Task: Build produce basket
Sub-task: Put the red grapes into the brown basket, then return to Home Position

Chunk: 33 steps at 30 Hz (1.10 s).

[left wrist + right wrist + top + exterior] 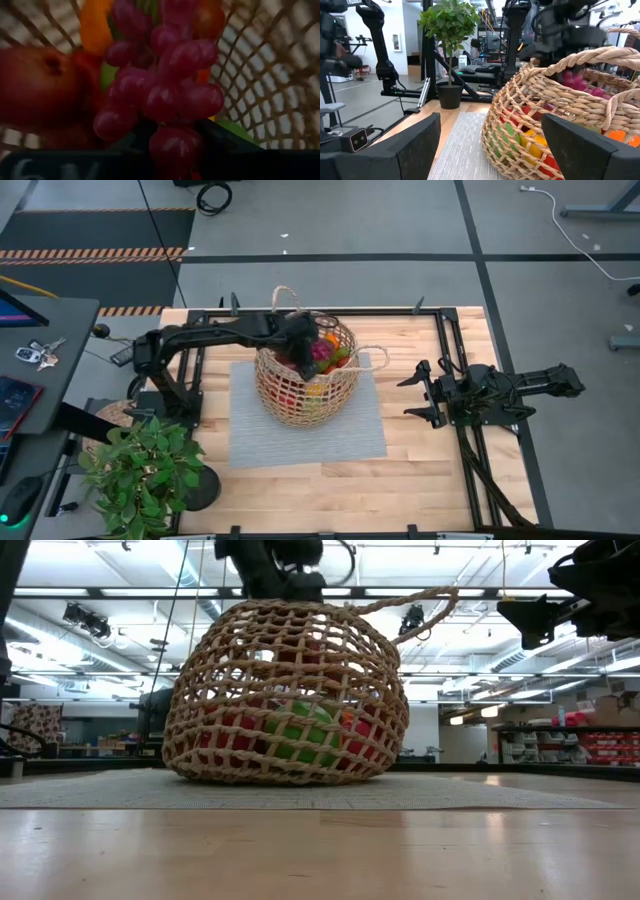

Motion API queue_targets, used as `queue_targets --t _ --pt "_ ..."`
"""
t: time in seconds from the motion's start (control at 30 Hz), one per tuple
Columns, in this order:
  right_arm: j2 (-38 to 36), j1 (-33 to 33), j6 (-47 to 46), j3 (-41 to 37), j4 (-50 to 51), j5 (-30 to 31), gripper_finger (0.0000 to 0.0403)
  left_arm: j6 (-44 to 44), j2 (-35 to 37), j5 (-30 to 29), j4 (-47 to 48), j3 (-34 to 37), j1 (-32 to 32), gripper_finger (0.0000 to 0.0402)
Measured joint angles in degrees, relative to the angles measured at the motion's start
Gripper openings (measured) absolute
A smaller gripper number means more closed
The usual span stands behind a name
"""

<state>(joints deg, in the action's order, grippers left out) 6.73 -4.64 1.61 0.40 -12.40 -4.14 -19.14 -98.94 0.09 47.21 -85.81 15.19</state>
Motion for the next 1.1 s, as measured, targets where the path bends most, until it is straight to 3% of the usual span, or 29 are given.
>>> queue_targets --t 0.3,0.6,0.73,0.93,1.1 --pt "0.0 0.0 0.0 0.0 0.0 0.0 0.0351 2.2 -2.3 1.1 4.4 0.0 0.4 0.0133" --pt "0.0 0.0 0.0 0.0 0.0 0.0 0.0351 3.3 -1.8 0.8 4.6 -0.3 -0.1 0.0242" --pt "0.0 0.0 0.0 0.0 0.0 0.0 0.0351 4.2 -1.8 0.3 5.6 -4.3 0.2 0.0277" --pt "0.0 0.0 0.0 0.0 0.0 0.0 0.0351 9.3 -1.8 -3.3 9.2 -13.5 -0.5 0.0276" --pt "0.0 0.0 0.0 0.0 0.0 0.0 0.0351 9.3 -1.7 -4.3 13.8 -17.1 -0.7 0.0261"
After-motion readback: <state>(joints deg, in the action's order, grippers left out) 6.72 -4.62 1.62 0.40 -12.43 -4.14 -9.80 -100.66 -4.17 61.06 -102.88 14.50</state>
